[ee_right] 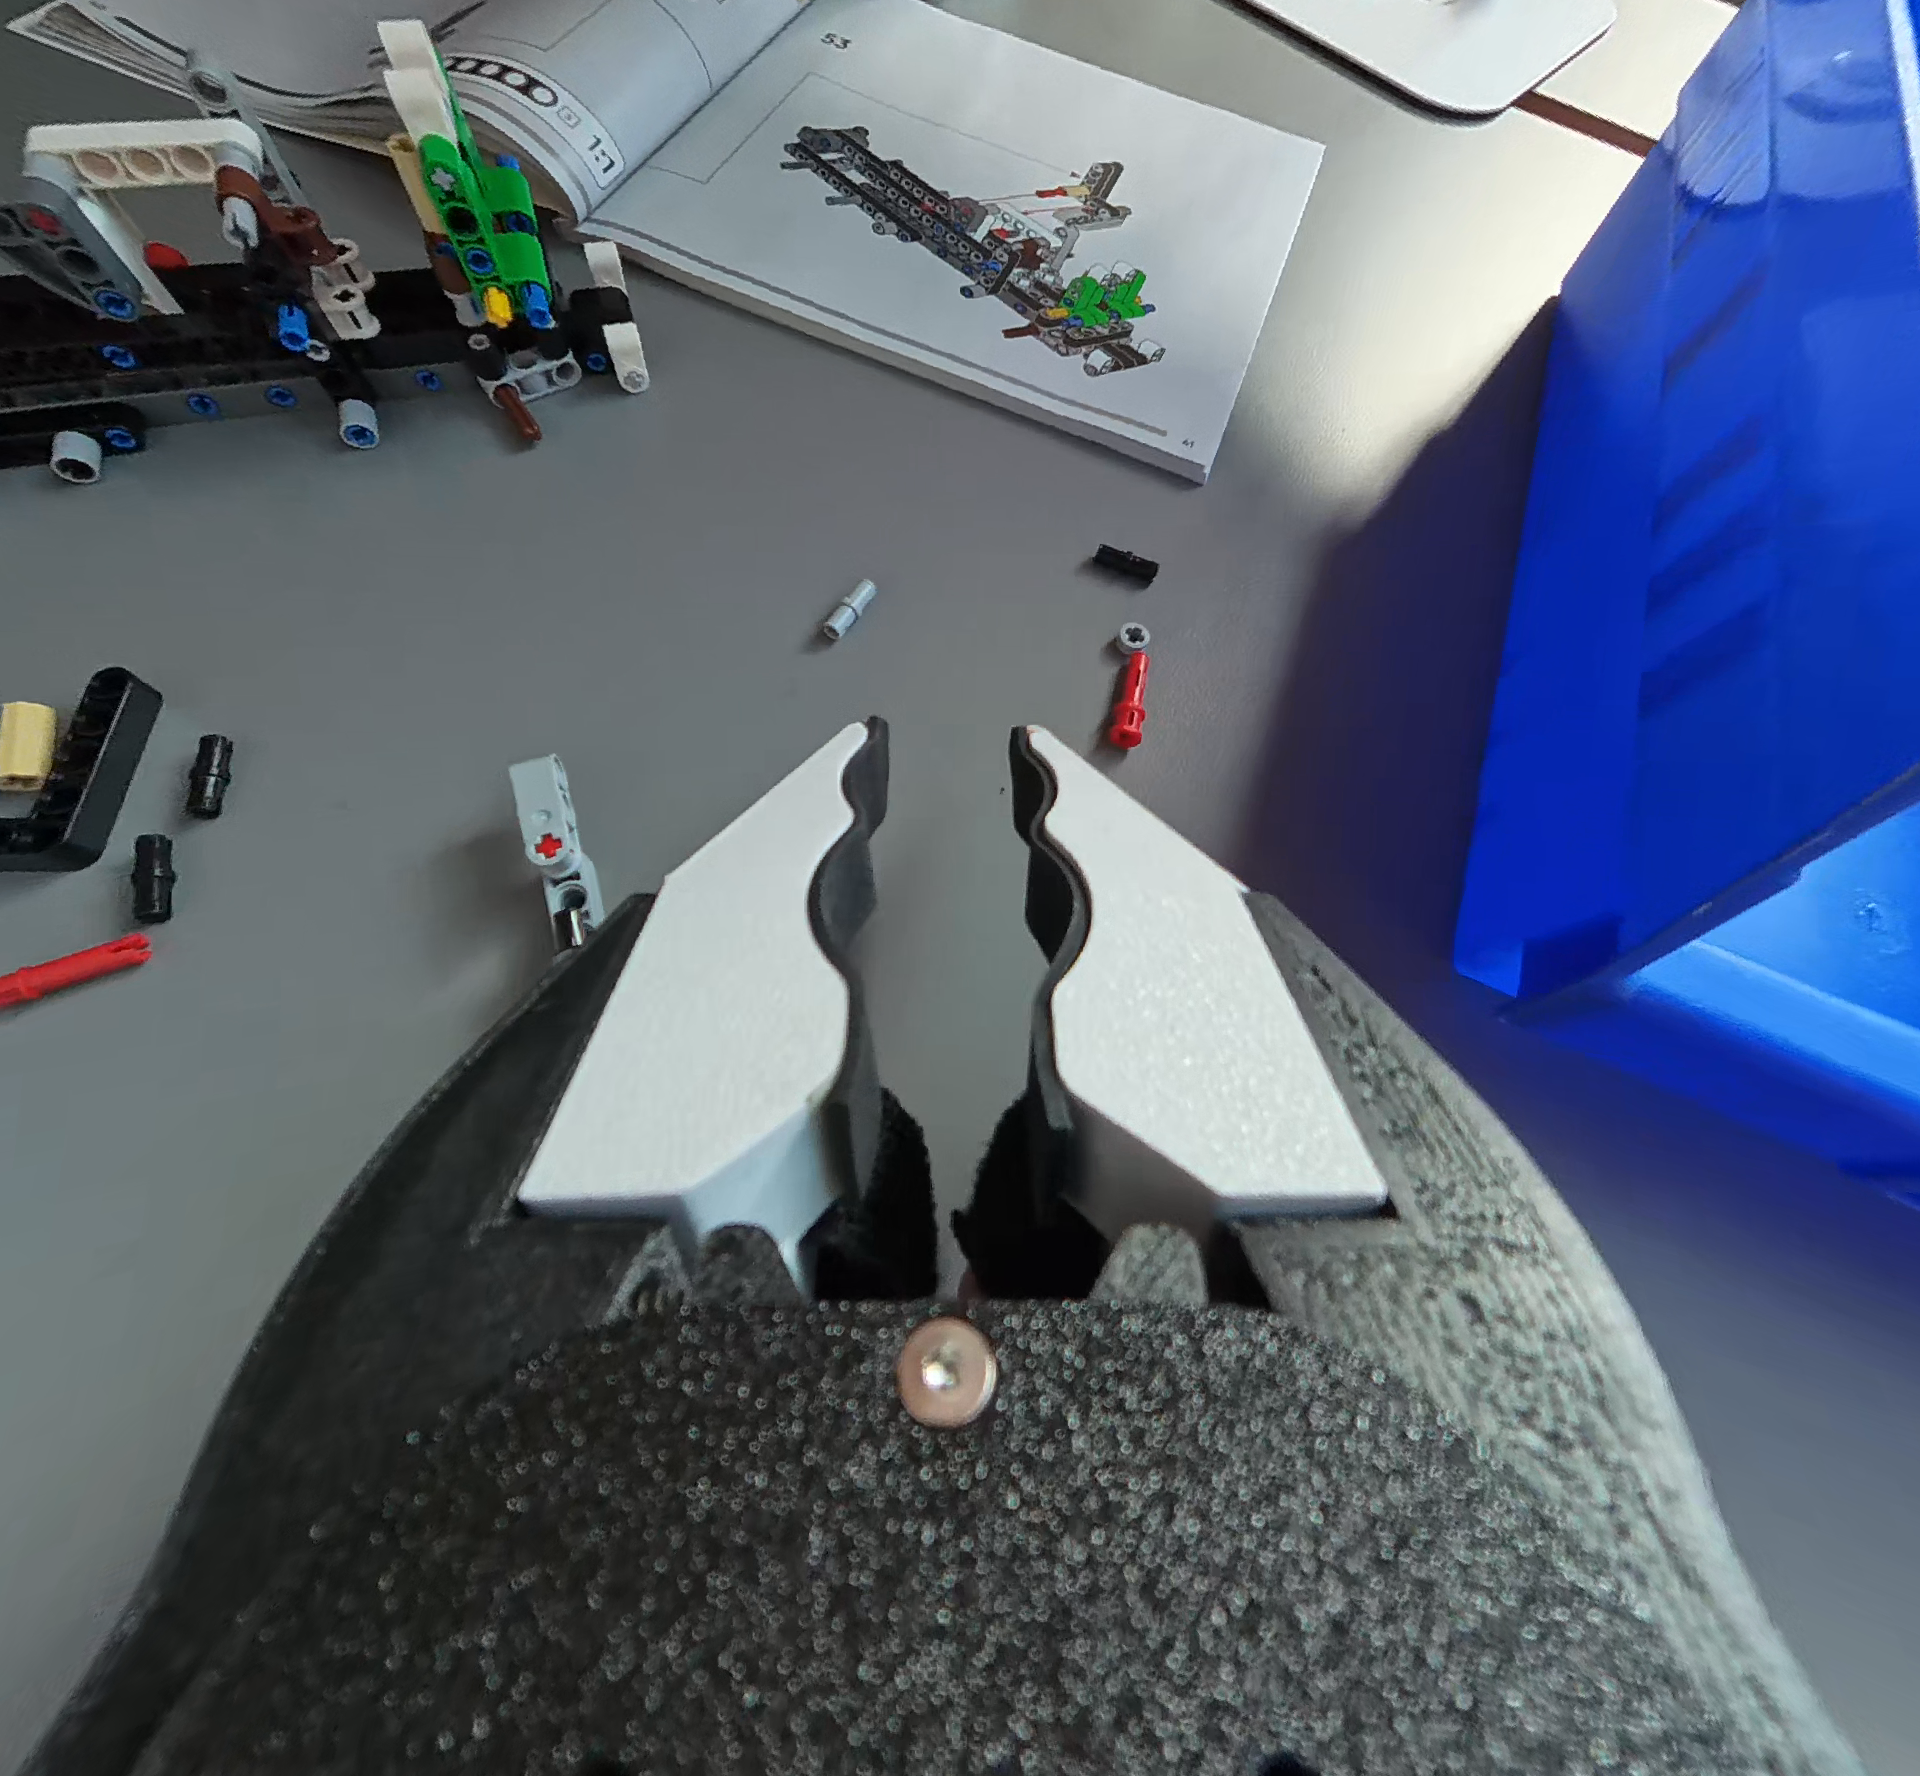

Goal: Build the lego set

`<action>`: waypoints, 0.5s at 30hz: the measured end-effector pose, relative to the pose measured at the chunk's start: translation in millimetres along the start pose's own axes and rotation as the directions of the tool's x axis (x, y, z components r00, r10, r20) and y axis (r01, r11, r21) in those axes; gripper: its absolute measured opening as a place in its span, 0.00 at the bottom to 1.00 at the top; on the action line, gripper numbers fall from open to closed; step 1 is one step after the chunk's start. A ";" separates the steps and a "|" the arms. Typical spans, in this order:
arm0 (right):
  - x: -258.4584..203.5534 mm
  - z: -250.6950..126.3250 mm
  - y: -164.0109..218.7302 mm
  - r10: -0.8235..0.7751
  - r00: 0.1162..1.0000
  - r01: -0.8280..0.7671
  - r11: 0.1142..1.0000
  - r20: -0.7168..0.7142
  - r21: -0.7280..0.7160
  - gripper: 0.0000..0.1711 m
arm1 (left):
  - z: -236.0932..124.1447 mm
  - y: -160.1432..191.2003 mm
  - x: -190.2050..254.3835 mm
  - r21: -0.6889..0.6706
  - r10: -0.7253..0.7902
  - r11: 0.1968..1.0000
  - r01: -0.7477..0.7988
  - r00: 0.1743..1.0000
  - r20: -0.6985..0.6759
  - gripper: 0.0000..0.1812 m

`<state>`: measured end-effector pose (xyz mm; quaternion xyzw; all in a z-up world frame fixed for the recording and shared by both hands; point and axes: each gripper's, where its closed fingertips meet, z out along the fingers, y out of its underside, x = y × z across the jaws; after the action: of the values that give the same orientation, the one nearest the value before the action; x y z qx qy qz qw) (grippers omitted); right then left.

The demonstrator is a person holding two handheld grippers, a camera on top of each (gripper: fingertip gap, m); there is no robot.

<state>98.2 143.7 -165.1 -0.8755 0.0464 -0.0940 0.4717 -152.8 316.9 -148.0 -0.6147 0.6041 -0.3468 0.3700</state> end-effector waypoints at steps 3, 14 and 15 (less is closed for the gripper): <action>-2.1 -1.4 -1.6 -0.019 1.000 0.019 1.000 0.000 0.013 0.13 | -2.1 -27.0 58.4 0.041 0.017 0.999 -0.010 0.986 -0.164 0.10; -1.7 -12.5 -12.7 0.056 0.996 -0.064 0.992 0.075 0.109 0.14 | 41.4 11.0 167.7 -0.234 0.158 0.933 -0.274 0.895 -0.418 0.14; -1.5 -13.7 -13.9 0.068 0.994 -0.078 0.990 0.087 0.118 0.14 | 43.9 10.8 168.8 -0.239 0.160 0.930 -0.278 0.894 -0.419 0.14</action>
<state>93.8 140.4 -146.4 -0.8461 0.0530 -0.0429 0.5286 -114.7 149.8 -182.3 -0.5077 0.7764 -0.3252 0.1836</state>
